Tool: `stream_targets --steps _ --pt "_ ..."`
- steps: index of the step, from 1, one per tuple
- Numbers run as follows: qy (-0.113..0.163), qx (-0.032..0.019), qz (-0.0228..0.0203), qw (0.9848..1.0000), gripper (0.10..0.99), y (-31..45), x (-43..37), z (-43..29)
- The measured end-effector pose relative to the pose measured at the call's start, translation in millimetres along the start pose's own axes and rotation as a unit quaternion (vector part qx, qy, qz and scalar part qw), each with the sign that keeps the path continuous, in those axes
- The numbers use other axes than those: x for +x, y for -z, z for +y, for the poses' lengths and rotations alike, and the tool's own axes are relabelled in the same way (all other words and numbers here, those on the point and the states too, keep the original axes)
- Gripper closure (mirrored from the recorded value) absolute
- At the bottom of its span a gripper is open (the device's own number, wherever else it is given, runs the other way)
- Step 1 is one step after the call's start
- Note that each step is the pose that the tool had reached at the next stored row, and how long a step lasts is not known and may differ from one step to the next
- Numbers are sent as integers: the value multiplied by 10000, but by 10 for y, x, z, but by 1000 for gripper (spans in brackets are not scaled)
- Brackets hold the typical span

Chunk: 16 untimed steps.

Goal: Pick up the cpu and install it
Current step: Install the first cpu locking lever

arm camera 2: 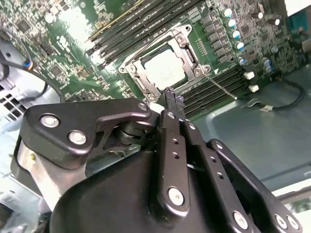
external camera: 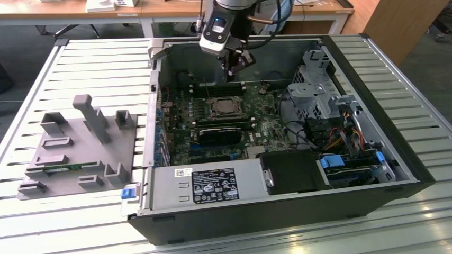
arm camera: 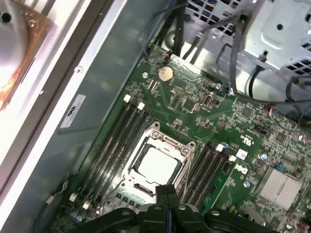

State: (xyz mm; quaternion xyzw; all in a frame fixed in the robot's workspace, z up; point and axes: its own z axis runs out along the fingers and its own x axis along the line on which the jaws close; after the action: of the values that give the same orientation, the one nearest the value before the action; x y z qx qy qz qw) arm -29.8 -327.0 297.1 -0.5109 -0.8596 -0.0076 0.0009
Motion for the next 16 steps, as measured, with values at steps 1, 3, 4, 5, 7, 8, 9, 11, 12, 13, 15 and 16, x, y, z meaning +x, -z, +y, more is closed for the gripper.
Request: stream_targets --steps 1,3,4,5,7,8,9,11,12,13,15,16 --pt "65 1 0 10000 980 0 0 0" --pt "180 2 1 9998 980 -1 0 0" --pt "244 3 1 9997 980 -1 0 0" --pt "307 4 2 9995 980 -2 0 0" --pt "408 4 3 9992 980 -5 0 1" --pt "429 4 4 9991 980 -7 -1 1" --pt "446 4 4 9990 980 -9 -1 1" --pt "482 6 4 9988 980 -11 -1 2" --pt "504 6 4 9987 980 -12 -1 2" --pt "532 6 4 9986 980 -12 -1 2" --pt "609 6 6 9981 980 -13 -1 2" --pt "649 6 6 9979 980 -13 -1 2"
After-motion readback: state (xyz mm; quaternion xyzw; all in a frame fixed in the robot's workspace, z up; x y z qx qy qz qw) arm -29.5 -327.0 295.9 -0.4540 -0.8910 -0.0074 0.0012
